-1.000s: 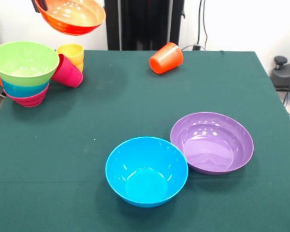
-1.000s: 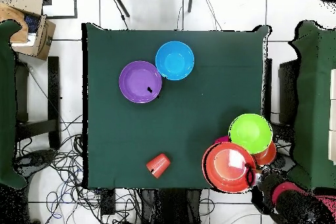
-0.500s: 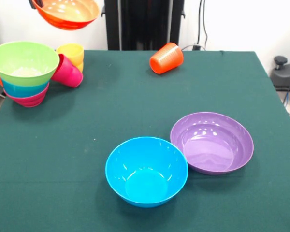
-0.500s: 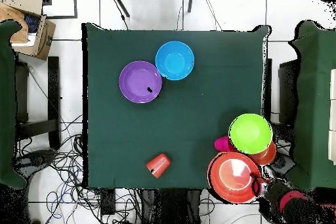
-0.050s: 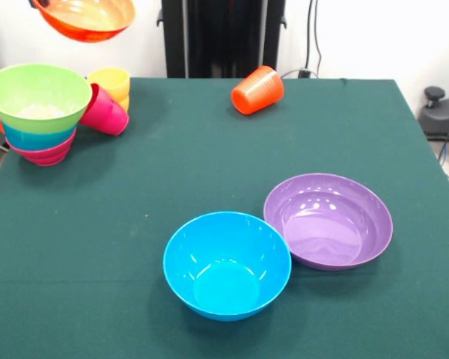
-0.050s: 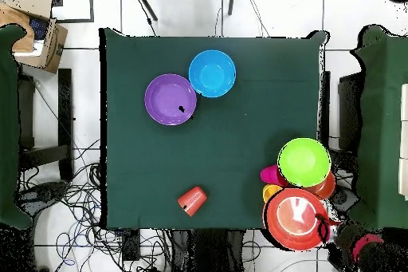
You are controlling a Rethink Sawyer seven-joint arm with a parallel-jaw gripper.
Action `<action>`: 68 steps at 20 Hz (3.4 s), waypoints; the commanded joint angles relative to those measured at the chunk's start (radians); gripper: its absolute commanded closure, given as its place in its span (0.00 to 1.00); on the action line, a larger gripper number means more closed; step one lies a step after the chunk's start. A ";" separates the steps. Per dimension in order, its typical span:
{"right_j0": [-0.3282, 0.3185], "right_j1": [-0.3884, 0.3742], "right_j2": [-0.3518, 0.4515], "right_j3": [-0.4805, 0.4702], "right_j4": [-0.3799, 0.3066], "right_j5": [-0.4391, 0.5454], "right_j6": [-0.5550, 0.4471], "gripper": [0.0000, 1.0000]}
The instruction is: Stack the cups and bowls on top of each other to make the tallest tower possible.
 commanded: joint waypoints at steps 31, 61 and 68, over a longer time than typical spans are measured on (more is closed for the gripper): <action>0.171 0.057 -0.078 -0.211 -0.004 0.092 -0.202 1.00; 0.272 0.115 -0.187 -0.281 -0.086 -0.027 -0.118 1.00; 0.287 0.120 -0.200 -0.295 -0.092 -0.029 -0.112 1.00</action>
